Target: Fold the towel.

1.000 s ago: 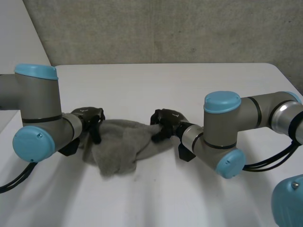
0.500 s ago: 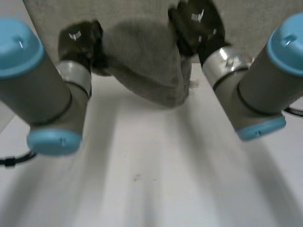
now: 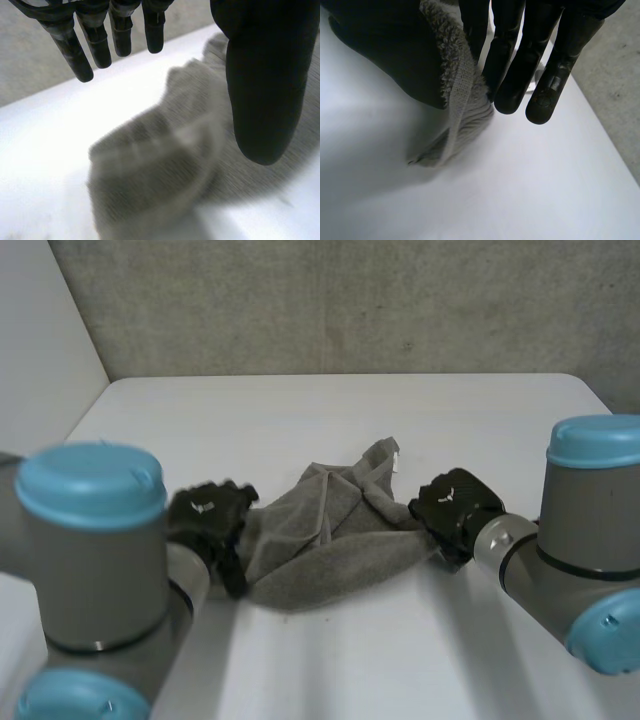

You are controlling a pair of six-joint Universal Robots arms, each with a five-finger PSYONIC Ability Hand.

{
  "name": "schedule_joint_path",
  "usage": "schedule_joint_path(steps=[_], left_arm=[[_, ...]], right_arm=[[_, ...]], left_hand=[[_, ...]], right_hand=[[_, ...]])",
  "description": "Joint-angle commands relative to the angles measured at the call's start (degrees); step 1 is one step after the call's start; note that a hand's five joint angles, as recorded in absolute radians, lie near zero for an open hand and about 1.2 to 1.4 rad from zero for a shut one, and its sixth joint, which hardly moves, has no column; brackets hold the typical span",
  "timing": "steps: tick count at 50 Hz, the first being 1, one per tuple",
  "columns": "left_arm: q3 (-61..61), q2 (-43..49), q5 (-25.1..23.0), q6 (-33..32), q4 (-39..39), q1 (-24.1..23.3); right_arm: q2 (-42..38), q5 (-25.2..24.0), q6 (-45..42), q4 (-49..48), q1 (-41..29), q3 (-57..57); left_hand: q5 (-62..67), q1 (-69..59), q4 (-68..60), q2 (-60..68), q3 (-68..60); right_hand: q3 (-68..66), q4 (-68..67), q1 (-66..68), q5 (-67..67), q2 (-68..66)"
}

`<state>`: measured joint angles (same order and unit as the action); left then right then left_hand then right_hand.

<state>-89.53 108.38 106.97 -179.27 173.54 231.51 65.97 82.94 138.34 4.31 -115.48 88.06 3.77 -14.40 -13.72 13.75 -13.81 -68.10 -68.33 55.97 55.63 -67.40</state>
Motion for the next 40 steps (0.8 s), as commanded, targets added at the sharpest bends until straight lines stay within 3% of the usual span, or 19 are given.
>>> schedule_joint_path(steps=[1, 2, 7, 30, 36, 37, 38, 40], left_arm=[[4.97, 0.96, -8.85, -0.38, -0.13, 6.49], [5.24, 1.48, -11.75, -0.46, -0.14, 7.37], [6.38, 6.30, -16.34, -0.64, -0.05, 7.99], [11.13, 15.11, -16.62, -2.31, -3.12, 3.07], [11.22, 16.08, -16.26, -4.51, -3.12, 1.93], [10.96, 16.08, -16.09, -4.51, -3.04, 1.58], [10.96, 16.08, -16.09, -4.51, -3.04, 1.58], [11.04, 15.55, -14.69, -4.51, -2.51, 0.70]], right_arm=[[1.52, -0.67, 0.17, -3.77, 1.48, 7.03], [1.53, -0.67, 0.17, -3.78, 1.49, 7.04], [3.20, -1.99, 0.17, -7.20, 3.77, 11.69], [3.11, -3.04, 0.35, -7.73, 5.18, 14.60], [3.02, -3.04, 0.26, -7.73, 5.70, 14.51], [2.93, -3.04, 0.00, -7.73, 5.71, 14.42], [2.93, -3.04, 0.00, -7.73, 5.71, 14.42], [2.76, -3.04, -0.18, -7.65, 5.71, 14.25]], left_hand=[[-0.20, 0.83, 0.15, -0.17, 0.23], [-0.19, 0.82, 0.15, -0.17, 0.23], [-0.19, 0.82, 0.15, -0.17, 0.23], [2.33, -1.70, -2.38, 2.35, -2.30], [23.86, -23.23, -23.91, 23.89, -23.83], [35.52, -34.89, -35.57, 35.54, -35.48], [35.63, -35.01, -35.68, 35.66, -35.60], [52.89, -52.26, -52.94, 52.91, -52.86]], right_hand=[[-11.90, -11.67, 24.03, 14.37, -12.60], [-11.90, -11.67, 24.03, 14.37, -12.60], [-11.90, -11.67, 24.03, 14.37, -12.60], [-11.90, -11.67, 24.03, 14.37, -12.60], [-11.90, -11.67, 24.03, 14.37, -12.60], [-11.90, -11.67, 24.03, 14.37, -12.60], [-11.90, -11.67, 24.03, 14.37, -12.60], [-11.90, -11.67, 24.03, 14.37, -12.60]])
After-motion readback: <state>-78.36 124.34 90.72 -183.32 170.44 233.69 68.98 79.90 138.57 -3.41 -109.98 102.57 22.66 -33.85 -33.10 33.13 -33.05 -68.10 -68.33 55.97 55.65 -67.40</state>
